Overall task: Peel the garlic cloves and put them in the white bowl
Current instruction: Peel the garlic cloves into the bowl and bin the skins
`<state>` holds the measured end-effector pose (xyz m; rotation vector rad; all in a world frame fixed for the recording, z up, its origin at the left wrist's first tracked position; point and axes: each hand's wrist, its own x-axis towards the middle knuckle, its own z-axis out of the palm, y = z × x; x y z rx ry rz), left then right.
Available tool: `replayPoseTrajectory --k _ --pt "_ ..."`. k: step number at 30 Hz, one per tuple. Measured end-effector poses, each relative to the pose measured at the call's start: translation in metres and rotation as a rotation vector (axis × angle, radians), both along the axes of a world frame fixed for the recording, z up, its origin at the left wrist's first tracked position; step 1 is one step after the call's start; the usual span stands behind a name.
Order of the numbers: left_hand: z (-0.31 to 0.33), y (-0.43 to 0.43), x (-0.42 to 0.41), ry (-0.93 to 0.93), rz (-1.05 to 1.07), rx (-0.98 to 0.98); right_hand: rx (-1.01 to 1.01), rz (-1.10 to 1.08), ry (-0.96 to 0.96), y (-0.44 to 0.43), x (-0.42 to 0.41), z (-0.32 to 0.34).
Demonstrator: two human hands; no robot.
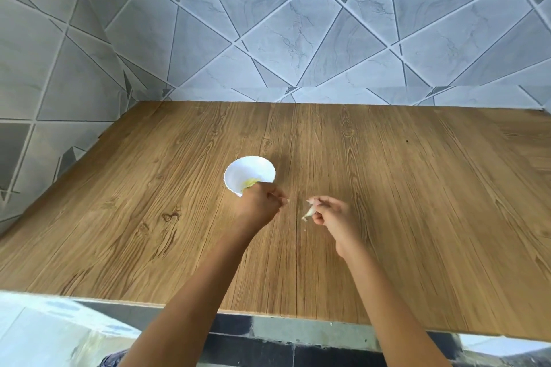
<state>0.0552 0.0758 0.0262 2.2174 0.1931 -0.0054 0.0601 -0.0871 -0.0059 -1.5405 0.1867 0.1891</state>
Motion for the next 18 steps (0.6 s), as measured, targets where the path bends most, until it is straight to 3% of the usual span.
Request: replayPoseTrajectory --k 2,7,15,18 --pt "0.004 0.005 -0.002 0.006 -0.031 -0.095 -0.094 0.074 -0.043 -0.007 0.003 -0.004" --pt "0.005 0.008 -0.011 0.078 -0.021 -0.274 -0.646 0.12 -0.326 -0.002 0.016 -0.023" --pt "-0.007 0.026 -0.046 0.134 0.01 -0.276 -0.782 -0.158 -0.623 -0.006 -0.023 -0.033" --pt "-0.008 0.028 -0.058 0.19 -0.031 -0.167 -0.923 -0.045 -0.802 -0.005 -0.059 -0.042"
